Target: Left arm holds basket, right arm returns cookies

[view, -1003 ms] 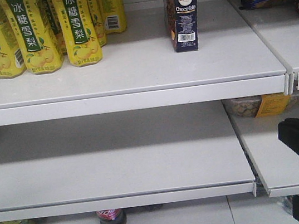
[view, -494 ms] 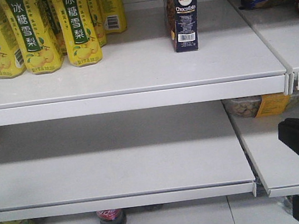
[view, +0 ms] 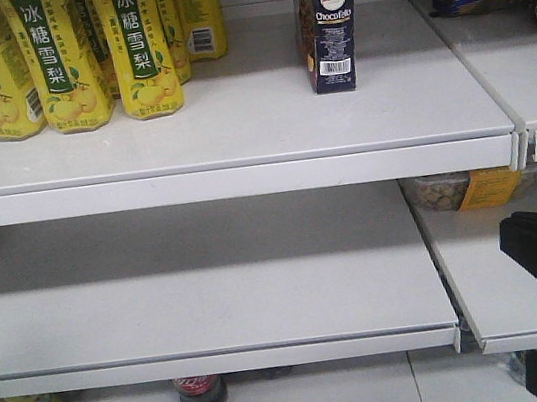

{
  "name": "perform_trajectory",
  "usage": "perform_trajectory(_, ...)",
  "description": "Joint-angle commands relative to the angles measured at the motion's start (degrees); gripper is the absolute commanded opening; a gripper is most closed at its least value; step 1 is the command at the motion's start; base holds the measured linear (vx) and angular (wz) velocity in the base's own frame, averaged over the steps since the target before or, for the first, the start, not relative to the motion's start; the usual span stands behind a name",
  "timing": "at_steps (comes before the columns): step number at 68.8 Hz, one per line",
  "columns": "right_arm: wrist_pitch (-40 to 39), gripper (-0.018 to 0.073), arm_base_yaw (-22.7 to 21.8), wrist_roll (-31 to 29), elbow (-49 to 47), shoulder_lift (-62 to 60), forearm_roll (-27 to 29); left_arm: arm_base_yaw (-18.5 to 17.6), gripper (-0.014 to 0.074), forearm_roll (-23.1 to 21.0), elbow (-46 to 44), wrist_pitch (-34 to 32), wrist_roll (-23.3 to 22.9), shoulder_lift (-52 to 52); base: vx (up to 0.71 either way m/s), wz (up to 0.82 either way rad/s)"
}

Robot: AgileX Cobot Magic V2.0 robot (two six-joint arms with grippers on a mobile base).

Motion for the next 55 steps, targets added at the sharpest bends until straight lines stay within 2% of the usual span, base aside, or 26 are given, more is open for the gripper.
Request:
perform_trajectory(1,0.9,-0.0008,0.0,-0.29,-1.34,0.0,-4.52,-0.09,-0.0006,0.61,-1.52,-5.23,0.8,-0.46,0.0,0.0)
perform_trajectory(48,0.96,-0.0008,0.0,-0.37,-1.34,0.0,-4.49,-0.09,-0.0006,0.61,-1.52,-5.23,0.8,-0.46,0.0,0.0)
perform_trajectory(55,0.39,-0.0008,-0.06,-1.15,-1.34,-0.16,-6.86,-0.09,-0.0006,0.61,-1.52,-5.23,0.8,-0.46,0.0,0.0)
